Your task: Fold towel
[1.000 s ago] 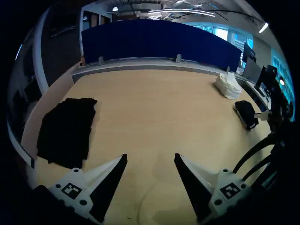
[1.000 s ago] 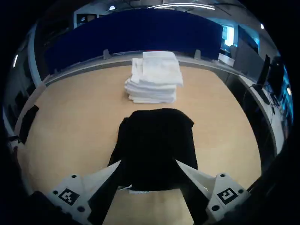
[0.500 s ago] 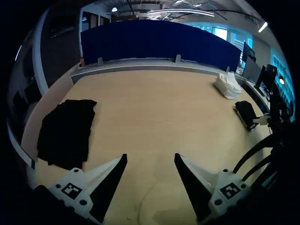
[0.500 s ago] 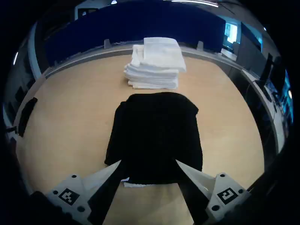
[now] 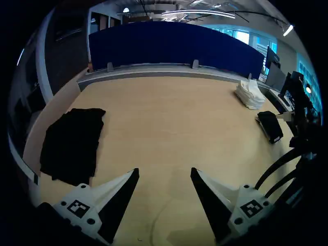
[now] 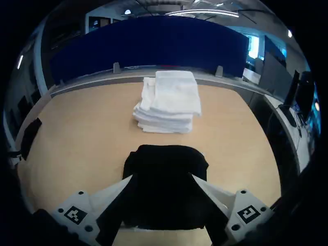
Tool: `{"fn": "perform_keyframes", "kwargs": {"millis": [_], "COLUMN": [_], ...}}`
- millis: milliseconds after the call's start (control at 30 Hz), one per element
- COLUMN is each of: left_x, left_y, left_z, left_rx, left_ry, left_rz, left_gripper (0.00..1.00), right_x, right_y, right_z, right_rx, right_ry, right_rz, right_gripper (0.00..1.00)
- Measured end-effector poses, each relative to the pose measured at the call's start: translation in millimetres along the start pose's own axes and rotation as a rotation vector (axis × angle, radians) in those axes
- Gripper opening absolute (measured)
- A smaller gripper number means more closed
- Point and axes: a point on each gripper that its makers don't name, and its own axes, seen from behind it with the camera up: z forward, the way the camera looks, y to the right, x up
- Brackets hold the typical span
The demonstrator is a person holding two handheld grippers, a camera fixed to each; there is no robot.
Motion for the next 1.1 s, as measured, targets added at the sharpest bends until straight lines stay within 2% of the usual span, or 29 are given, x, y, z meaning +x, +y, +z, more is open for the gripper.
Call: {"fn": "perform_keyframes", "kwargs": {"millis": [200,600,767,900,1033,1100], "left_x": [-1,1,3,5,6,6], "left_y": [-2.3,-6.7,-7.1,-7.6,-7.8,-7.6], "left_z": [1.3,3.0,2.4,1.3,0.3,-0.1], "left_rx": [0.008,0.016,0.014,0.013,0.011,0.008], "left_ry": [-0.004,-0.004,-0.001,0.003,0.007,0.009], "left_rz": [0.002,0.002,0.001,0.002,0.003,0.002], "left_gripper": [0.93,0.94,0.94,0.93,0.93,0.93], "right_x": [0,-21,-6,13,23,26], "right_y": [13,16,10,3,-2,-4], "right_z": [27.0,48.3,36.3,13.1,-8.7,-17.9], "right_rx": [-0.016,-0.013,-0.001,0.005,0.006,0.008], "right_ry": [-0.033,-0.095,-0.049,0.02,0.073,0.094], "right_rz": [0.012,0.018,0.039,0.047,0.066,0.073], "right_gripper": [0.92,0.92,0.92,0.93,1.0,1.0]}}
